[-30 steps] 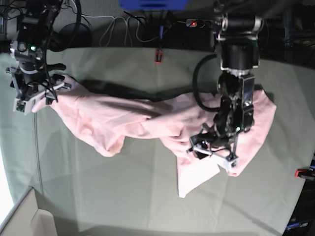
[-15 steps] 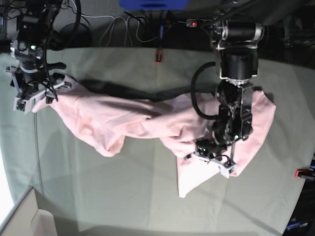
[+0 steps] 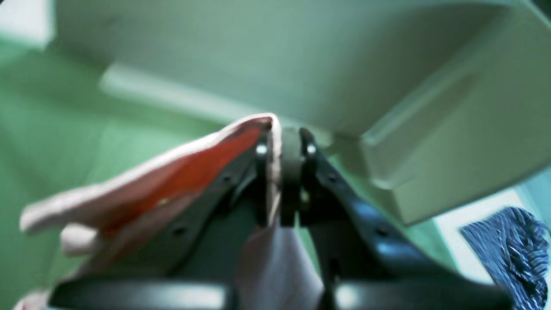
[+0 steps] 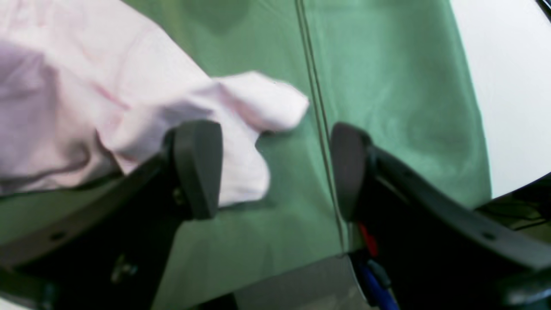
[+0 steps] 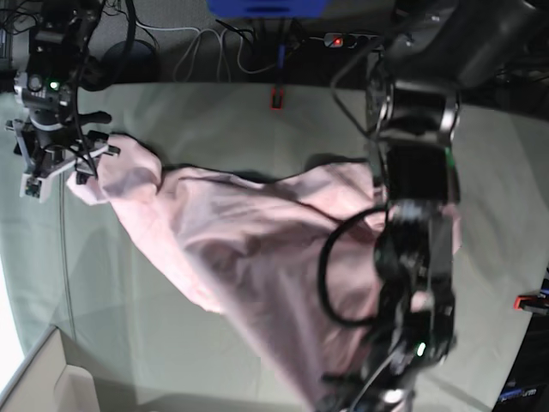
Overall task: Layout the t-shirt on the table in an organized manner, then fold the t-shirt properly
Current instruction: 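Drag the grasped fabric with the left gripper to spread the shirt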
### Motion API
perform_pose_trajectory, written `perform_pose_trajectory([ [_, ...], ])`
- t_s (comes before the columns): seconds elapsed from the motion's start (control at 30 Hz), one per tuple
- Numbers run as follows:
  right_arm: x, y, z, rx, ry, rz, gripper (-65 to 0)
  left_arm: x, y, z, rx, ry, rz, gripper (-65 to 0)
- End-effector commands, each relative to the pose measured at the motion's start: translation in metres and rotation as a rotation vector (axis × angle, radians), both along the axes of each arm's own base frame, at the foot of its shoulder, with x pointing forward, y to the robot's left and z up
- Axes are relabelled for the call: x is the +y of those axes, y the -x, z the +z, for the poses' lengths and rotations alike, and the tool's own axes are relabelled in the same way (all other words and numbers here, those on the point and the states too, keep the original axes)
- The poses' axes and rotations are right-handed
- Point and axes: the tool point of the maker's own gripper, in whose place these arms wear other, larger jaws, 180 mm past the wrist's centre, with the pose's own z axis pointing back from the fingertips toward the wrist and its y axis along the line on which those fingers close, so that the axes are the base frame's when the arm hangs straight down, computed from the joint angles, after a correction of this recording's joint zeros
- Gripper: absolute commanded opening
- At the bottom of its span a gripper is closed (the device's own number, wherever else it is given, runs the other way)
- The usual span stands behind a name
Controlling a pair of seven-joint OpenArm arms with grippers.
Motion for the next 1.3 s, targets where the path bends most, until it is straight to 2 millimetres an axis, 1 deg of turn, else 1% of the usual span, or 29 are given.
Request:
perform_pose_trajectory([
  [0.0, -0.005, -0.004, 0.010, -0.031, 0.025, 0.007, -24.7, -0.011, -0.010, 0.048, -0.112, 0.019, -0.014, -64.7],
  [0.03, -0.005, -0.003, 0.009, -0.028, 0.028, 0.008, -24.7, -0.022, -0.017, 0.054, -0.109, 0.015, -0.032, -64.7],
  [0.07, -0.005, -0.001, 0.008, -0.023, 0.028, 0.008, -24.7, -0.034, -0.025, 0.053, -0.091, 0.012, -0.051, -64.6],
  [0.1, -0.005, -0.001, 0.009, -0.023, 0.029, 0.008, -24.7, -0.040, -0.034, 0.056, -0.085, 0.008, -0.060, -64.6],
  [0.13, -0.006, -0.001, 0.009, -0.023, 0.030, 0.008, -24.7, -0.046, -0.044, 0.056, -0.074, 0.004, -0.062, -64.6],
  [0.2, -0.005, 0.003, 0.006, -0.012, 0.027, 0.007, -24.7, -0.055, -0.066, 0.034, -0.019, -0.031, -0.057, -64.5],
  [0.27, -0.005, 0.007, 0.003, -0.001, 0.025, 0.007, -24.7, -0.058, -0.085, 0.005, 0.041, -0.078, -0.042, -63.7],
  [0.33, -0.004, 0.009, 0.002, 0.005, 0.023, 0.006, -24.7, -0.055, -0.096, -0.018, 0.088, -0.108, -0.019, -58.5],
  [0.4, -0.003, 0.011, 0.000, 0.011, 0.018, 0.004, -24.7, -0.051, -0.103, -0.029, 0.098, -0.126, 0.007, -48.3],
  [0.43, -0.001, 0.014, -0.003, 0.017, 0.011, 0.000, -24.7, -0.050, -0.103, -0.033, 0.096, -0.126, 0.012, -43.4],
  [0.47, 0.001, 0.016, -0.004, 0.022, 0.004, -0.003, -24.7, -0.049, -0.103, -0.032, 0.081, -0.125, 0.016, -39.0],
  [0.53, 0.002, 0.016, -0.005, 0.022, 0.001, -0.004, -24.7, -0.052, -0.099, -0.034, 0.073, -0.118, 0.008, -34.3],
  [0.6, 0.004, 0.017, -0.006, 0.022, -0.006, -0.006, -24.7, -0.058, -0.088, -0.043, 0.086, -0.103, -0.016, -34.0],
  [0.67, 0.007, 0.017, -0.007, 0.022, -0.013, -0.005, -24.7, -0.040, -0.074, -0.061, 0.112, -0.111, -0.007, -35.0],
  [0.7, 0.007, 0.015, -0.006, 0.018, -0.015, -0.004, -24.7, -0.034, -0.066, -0.066, 0.114, -0.114, -0.010, -35.4],
  [0.77, 0.008, 0.014, -0.006, 0.015, -0.016, -0.003, -24.7, -0.022, -0.041, -0.086, 0.136, -0.130, -0.019, -35.7],
  [0.8, 0.008, 0.013, -0.005, 0.013, -0.017, -0.003, -24.7, -0.016, -0.029, -0.093, 0.142, -0.138, -0.020, -35.7],
  [0.87, 0.009, 0.013, -0.005, 0.011, -0.020, -0.001, -24.7, 0.007, 0.002, -0.114, 0.164, -0.177, -0.016, -35.7],
  [0.93, 0.010, 0.012, -0.005, 0.007, -0.022, -0.002, -24.6, 0.024, 0.034, -0.138, 0.192, -0.210, -0.012, -35.7],
  [1.0, 0.010, 0.007, -0.003, -0.005, -0.026, -0.003, -24.6, 0.043, 0.062, -0.169, 0.239, -0.279, -0.003, -35.7],
  [1.1, 0.010, 0.006, -0.002, -0.010, -0.026, -0.003, -24.5, 0.058, 0.092, -0.208, 0.305, -0.404, 0.008, -35.7],
  [1.2, 0.012, 0.005, -0.002, -0.010, -0.028, 0.001, -24.4, 0.071, 0.108, -0.224, 0.319, -0.554, 0.021, -35.7],
  [1.27, 0.019, 0.002, -0.003, -0.009, -0.035, 0.021, -24.4, 0.078, 0.113, -0.230, 0.321, -0.645, 0.027, -35.7],
])
